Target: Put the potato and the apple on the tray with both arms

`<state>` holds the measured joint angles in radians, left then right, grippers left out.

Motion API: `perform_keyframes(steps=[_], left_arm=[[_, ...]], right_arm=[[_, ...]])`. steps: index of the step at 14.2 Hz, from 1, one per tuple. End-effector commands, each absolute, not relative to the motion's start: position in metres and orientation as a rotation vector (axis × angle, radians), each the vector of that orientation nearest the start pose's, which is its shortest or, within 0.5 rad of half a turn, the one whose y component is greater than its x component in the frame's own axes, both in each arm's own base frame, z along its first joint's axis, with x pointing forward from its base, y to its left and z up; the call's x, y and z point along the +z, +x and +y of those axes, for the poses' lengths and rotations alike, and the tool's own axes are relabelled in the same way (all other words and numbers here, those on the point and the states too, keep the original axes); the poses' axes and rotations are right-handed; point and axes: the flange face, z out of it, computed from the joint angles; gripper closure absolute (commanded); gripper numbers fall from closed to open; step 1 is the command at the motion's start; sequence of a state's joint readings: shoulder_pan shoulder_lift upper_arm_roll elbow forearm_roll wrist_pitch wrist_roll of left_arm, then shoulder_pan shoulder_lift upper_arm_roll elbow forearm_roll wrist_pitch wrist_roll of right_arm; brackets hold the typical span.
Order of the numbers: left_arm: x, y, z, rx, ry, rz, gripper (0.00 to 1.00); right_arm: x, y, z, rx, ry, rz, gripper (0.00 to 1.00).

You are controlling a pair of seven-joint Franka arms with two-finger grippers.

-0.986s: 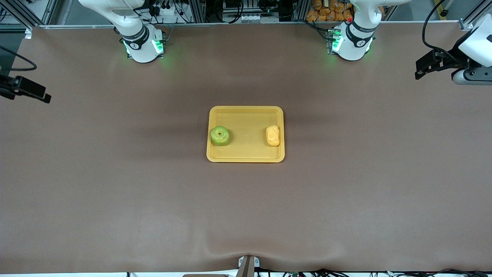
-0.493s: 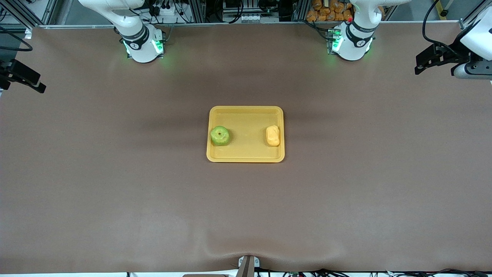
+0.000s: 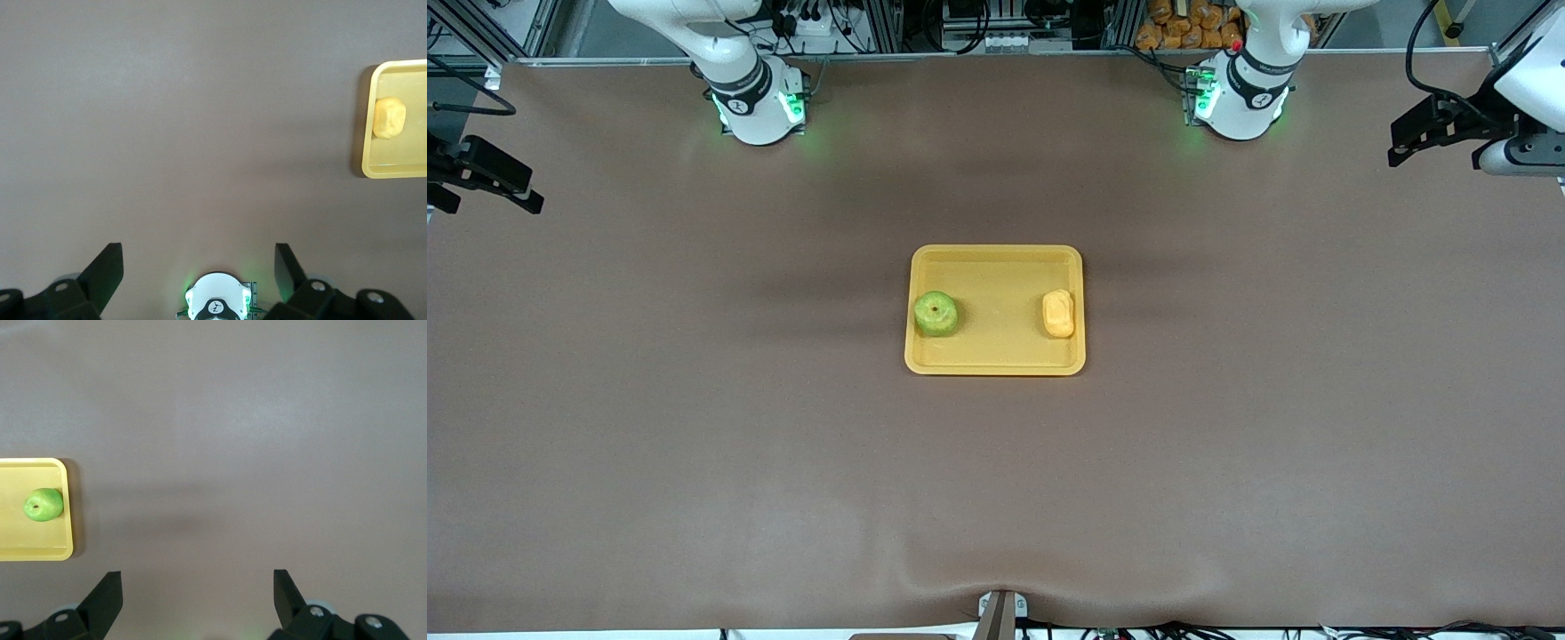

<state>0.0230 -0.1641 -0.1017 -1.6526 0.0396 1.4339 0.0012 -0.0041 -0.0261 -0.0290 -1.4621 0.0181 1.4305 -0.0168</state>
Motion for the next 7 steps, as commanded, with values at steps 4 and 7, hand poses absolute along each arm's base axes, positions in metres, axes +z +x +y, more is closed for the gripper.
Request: perform_keyframes(steps=[4,7], left_arm=[[0.672,0.487,-0.041,0.065,-3.099,0.119,0.0],[0.672,0.487,-0.046,0.075,-3.097,0.13,0.0]], right_arm=[[0.678,0.515,-0.019,-0.032,-3.127,-0.005,0.0],[0.675,0.509,-0.02,-0.056,-3.127,-0.002,0.0]])
